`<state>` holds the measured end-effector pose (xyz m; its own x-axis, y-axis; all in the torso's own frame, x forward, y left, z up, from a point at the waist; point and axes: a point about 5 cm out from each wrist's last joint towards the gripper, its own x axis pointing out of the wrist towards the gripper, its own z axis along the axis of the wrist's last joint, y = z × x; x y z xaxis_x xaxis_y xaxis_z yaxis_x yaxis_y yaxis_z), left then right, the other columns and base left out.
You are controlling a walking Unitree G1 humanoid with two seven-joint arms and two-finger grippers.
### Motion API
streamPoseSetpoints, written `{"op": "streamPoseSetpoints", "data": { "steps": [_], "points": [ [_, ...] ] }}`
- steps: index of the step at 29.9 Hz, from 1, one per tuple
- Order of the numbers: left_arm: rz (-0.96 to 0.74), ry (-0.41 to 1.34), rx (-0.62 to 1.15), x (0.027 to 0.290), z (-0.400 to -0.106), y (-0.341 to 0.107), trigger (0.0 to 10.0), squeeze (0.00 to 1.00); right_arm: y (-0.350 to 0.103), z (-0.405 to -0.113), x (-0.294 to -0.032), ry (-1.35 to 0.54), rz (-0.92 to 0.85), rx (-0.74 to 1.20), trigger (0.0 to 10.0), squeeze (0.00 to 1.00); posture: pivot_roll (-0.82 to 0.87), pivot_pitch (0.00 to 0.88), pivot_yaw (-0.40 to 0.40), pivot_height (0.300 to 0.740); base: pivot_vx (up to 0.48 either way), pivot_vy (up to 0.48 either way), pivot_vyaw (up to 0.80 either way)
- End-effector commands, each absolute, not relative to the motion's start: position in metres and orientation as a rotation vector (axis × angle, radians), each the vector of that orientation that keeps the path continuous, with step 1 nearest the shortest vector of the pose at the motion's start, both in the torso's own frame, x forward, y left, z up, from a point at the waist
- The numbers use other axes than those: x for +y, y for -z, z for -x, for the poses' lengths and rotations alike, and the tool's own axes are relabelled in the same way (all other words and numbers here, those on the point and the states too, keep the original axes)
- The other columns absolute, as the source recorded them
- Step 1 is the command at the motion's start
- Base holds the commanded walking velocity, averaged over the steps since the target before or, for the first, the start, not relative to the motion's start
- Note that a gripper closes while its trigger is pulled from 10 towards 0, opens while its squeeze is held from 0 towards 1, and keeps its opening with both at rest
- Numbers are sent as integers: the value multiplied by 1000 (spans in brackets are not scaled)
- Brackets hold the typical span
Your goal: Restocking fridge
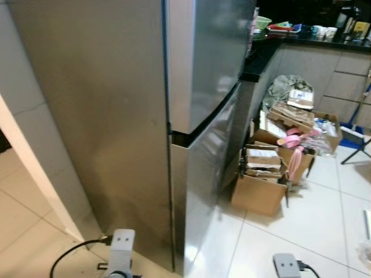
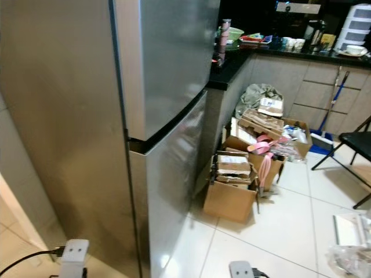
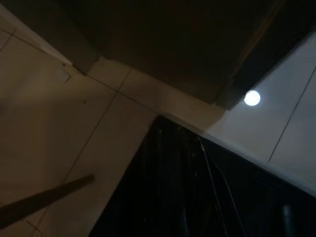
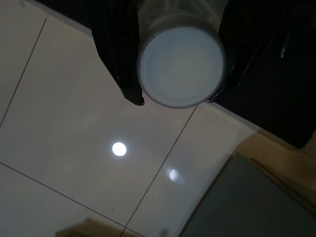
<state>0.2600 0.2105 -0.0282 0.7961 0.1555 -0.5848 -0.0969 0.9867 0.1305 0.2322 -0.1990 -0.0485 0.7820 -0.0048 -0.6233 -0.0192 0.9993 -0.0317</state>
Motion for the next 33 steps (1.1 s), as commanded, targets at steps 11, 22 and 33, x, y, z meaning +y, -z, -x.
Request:
{"op": "streamPoseSetpoints", "data": {
  "steps": [11,22,33],
  "points": [
    [-90,-131,636,212,-264,25,10000,0,48,-232,-203,14,31,671,10000,0,-66,94,-6,740,0,0,0],
    [-142,-78,592,212,-275,15,10000,0,49,-231,-202,17,28,673,10000,0,-69,104,-8,740,0,218,0],
    [-159,182,387,184,-311,-22,10000,0,50,-226,-211,30,38,683,10000,0,-82,112,-10,740,0,0,0]
  ]
}}
